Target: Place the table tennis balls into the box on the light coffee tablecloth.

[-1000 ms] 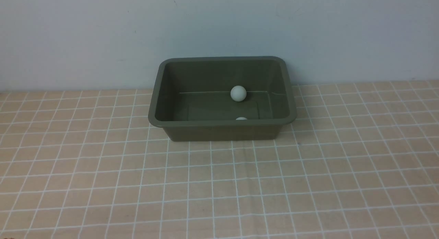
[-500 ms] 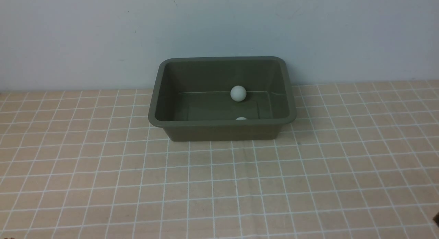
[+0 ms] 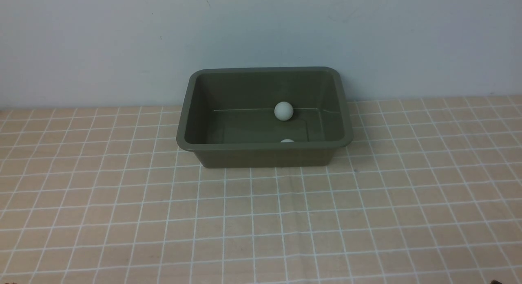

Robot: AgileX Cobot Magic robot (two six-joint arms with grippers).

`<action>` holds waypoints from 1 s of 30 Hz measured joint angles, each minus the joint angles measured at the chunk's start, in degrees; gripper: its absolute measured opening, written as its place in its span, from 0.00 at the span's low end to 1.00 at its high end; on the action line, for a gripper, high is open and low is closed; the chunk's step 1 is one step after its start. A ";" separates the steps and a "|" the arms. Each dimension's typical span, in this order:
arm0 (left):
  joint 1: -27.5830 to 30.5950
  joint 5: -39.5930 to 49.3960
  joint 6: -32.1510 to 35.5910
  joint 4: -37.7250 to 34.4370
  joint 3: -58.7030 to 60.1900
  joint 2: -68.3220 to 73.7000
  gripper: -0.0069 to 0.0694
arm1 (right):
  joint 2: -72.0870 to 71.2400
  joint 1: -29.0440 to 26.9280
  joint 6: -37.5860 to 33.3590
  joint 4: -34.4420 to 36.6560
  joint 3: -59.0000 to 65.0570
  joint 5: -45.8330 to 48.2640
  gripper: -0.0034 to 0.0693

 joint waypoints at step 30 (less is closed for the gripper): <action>0.00 0.00 0.00 0.00 0.00 0.00 0.00 | 0.00 -27.29 0.00 -0.05 -0.06 0.50 0.02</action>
